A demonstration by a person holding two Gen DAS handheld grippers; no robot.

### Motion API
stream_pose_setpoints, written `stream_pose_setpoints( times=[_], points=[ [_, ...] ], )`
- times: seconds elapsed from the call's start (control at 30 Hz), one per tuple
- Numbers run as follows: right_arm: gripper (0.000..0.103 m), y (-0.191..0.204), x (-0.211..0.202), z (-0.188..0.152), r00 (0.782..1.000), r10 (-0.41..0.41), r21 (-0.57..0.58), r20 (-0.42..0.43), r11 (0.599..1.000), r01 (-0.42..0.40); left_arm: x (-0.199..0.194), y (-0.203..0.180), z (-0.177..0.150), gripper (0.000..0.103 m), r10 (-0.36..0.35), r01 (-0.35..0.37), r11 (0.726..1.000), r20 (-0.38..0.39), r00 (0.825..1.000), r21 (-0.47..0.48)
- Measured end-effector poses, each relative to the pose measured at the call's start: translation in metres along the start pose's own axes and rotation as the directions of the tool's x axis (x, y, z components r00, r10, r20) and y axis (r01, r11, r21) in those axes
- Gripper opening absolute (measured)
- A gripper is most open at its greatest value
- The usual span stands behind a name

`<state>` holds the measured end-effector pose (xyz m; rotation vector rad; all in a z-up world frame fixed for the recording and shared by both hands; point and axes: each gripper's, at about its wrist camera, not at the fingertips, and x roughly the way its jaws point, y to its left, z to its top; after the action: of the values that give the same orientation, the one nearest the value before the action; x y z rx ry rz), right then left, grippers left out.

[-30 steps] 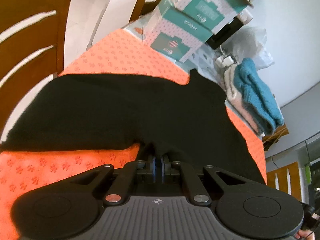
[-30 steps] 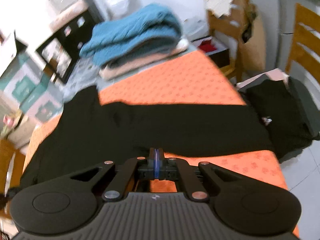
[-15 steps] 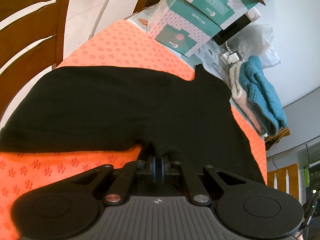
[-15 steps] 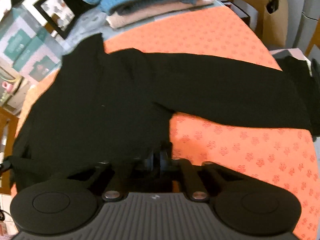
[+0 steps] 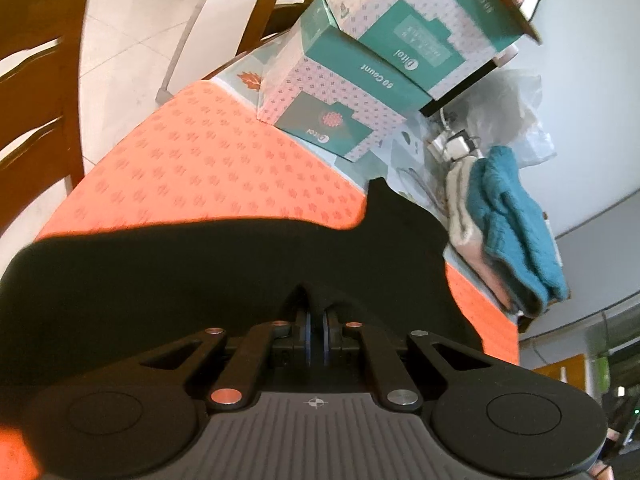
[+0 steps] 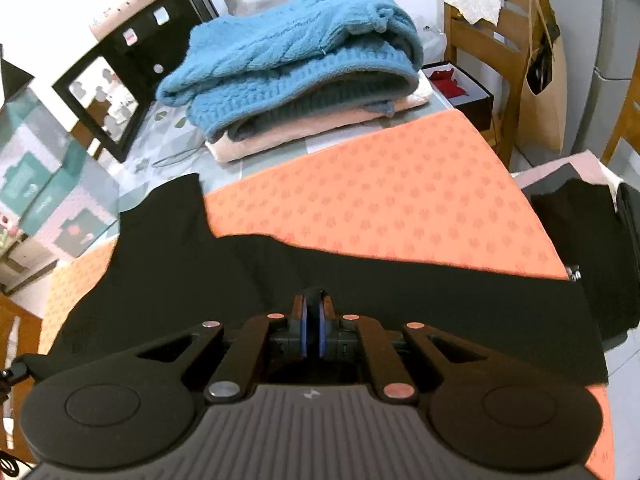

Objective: Fold clothes

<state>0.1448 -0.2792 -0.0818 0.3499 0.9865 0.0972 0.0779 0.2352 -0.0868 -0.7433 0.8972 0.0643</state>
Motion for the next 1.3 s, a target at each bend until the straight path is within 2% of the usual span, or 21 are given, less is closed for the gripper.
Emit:
stream_pose_setpoints(
  times=[0.2, 0.5, 0.6, 0.63, 0.67, 0.7, 0.77, 0.83, 0.9, 0.97, 1.0, 1.17, 1.3],
  points=[
    [0.006, 0.004, 0.043, 0.022, 0.998, -0.047, -0.011, -0.032, 0.999, 0.047, 0.038, -0.007, 0.022, 0.008, 0.035, -0.034, 0.998, -0.015, 0.999, 0.051],
    [0.007, 0.006, 0.073, 0.033, 0.995, -0.072, -0.015, -0.065, 0.997, 0.071, 0.079, 0.006, 0.038, 0.009, 0.072, -0.074, 0.997, -0.061, 0.995, -0.018],
    [0.008, 0.004, 0.073, 0.037, 0.995, -0.089, -0.001, -0.051, 0.996, 0.089, 0.076, 0.016, 0.04, 0.013, 0.041, -0.043, 0.994, -0.016, 0.999, -0.105],
    [0.009, 0.005, 0.07, 0.04, 0.995, -0.098, -0.001, -0.037, 0.995, 0.098, 0.071, 0.018, 0.04, 0.022, 0.034, -0.031, 0.991, 0.018, 0.999, -0.13],
    [0.014, 0.005, 0.067, 0.042, 0.994, -0.109, -0.005, -0.019, 0.994, 0.108, 0.065, 0.019, 0.041, 0.028, 0.034, -0.026, 0.989, 0.055, 0.998, -0.144],
    [0.016, 0.007, 0.063, 0.045, 0.993, -0.117, -0.017, -0.004, 0.993, 0.117, 0.06, 0.019, 0.043, 0.032, 0.036, -0.024, 0.989, 0.08, 0.996, -0.143],
    [0.016, 0.009, 0.055, 0.049, 0.994, -0.106, -0.05, 0.005, 0.993, 0.106, 0.053, 0.017, 0.047, 0.032, 0.028, -0.016, 0.992, 0.095, 0.995, -0.127],
    [0.016, 0.013, 0.048, 0.051, 0.996, -0.085, -0.088, -0.002, 0.993, 0.085, 0.048, 0.013, 0.047, 0.032, 0.033, -0.025, 0.995, 0.085, 0.996, -0.092],
    [0.02, 0.019, 0.041, 0.049, 0.998, -0.069, -0.137, -0.013, 0.988, 0.066, 0.043, 0.006, 0.044, 0.032, 0.045, -0.043, 0.998, 0.072, 0.996, -0.035],
    [0.029, 0.027, 0.035, 0.044, 0.998, -0.054, -0.198, -0.024, 0.979, 0.049, 0.041, -0.003, 0.035, 0.032, 0.051, -0.054, 0.998, 0.052, 0.997, 0.038],
    [0.029, 0.032, 0.032, 0.039, 0.998, -0.049, -0.237, -0.029, 0.971, 0.04, 0.041, -0.008, 0.029, 0.032, 0.057, -0.06, 0.995, 0.037, 0.998, 0.081],
    [0.033, 0.06, 0.03, 0.006, 0.998, -0.019, -0.372, -0.067, 0.928, -0.007, 0.049, -0.035, -0.011, 0.032, 0.081, -0.065, 0.957, -0.045, 0.996, 0.282],
    [0.037, 0.08, 0.039, -0.025, 0.995, -0.003, -0.427, -0.098, 0.904, -0.039, 0.064, -0.051, -0.036, 0.032, 0.1, -0.058, 0.922, -0.09, 0.991, 0.384]
  ],
)
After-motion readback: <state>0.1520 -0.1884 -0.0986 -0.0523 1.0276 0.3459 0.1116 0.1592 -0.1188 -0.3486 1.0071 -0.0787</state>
